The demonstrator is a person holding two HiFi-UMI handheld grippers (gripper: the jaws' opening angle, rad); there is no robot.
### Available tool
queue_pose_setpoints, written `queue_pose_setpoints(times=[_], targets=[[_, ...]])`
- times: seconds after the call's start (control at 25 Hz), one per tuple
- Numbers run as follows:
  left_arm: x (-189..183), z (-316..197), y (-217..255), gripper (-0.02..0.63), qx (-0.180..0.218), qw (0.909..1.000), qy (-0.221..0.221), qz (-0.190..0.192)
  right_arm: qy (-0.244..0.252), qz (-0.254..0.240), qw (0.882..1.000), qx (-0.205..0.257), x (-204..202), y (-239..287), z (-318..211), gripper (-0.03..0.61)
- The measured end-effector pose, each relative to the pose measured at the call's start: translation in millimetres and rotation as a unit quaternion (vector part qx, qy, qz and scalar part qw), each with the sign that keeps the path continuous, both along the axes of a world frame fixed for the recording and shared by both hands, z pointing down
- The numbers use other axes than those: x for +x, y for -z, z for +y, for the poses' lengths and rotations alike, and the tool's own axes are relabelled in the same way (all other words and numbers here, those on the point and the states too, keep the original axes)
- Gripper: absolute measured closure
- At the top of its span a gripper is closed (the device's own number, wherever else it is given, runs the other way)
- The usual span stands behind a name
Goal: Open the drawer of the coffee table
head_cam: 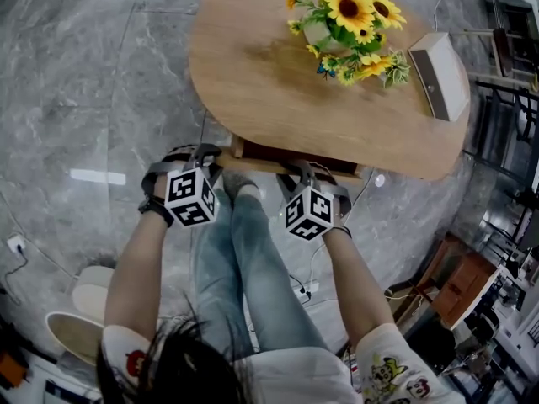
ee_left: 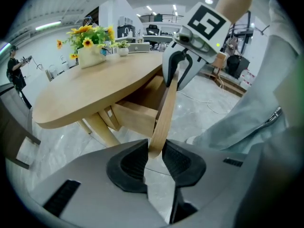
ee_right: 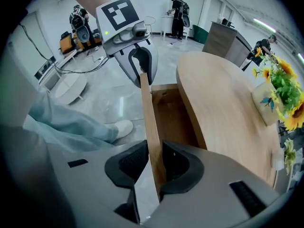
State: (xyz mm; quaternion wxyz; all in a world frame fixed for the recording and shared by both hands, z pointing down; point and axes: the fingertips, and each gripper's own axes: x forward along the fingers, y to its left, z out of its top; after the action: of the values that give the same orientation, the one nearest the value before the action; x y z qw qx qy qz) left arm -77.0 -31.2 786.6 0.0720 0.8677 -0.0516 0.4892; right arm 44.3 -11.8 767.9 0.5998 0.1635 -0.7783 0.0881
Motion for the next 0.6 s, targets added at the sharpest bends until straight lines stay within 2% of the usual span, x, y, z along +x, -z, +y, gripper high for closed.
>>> queue_pose_setpoints(times=[0.28, 0.48, 0.6], targets=[[-1, 17, 0, 0.531, -0.003, 0.9999, 0.002, -0.015, 0.023, 0.000, 1.000, -0.008, -1, 0, 16, 0.500], [-2, 25, 1, 0.526, -0.001, 0.9992, 0.035, -0.018, 0.021, -0.002, 1.000, -0.003, -1, 1, 25, 0.502], [-3, 29, 0, 0.528, 0.003, 0.9993, 0.026, -0.027, 0.034, -0.003, 0.999, -0.009, -3, 0, 30, 0.503]])
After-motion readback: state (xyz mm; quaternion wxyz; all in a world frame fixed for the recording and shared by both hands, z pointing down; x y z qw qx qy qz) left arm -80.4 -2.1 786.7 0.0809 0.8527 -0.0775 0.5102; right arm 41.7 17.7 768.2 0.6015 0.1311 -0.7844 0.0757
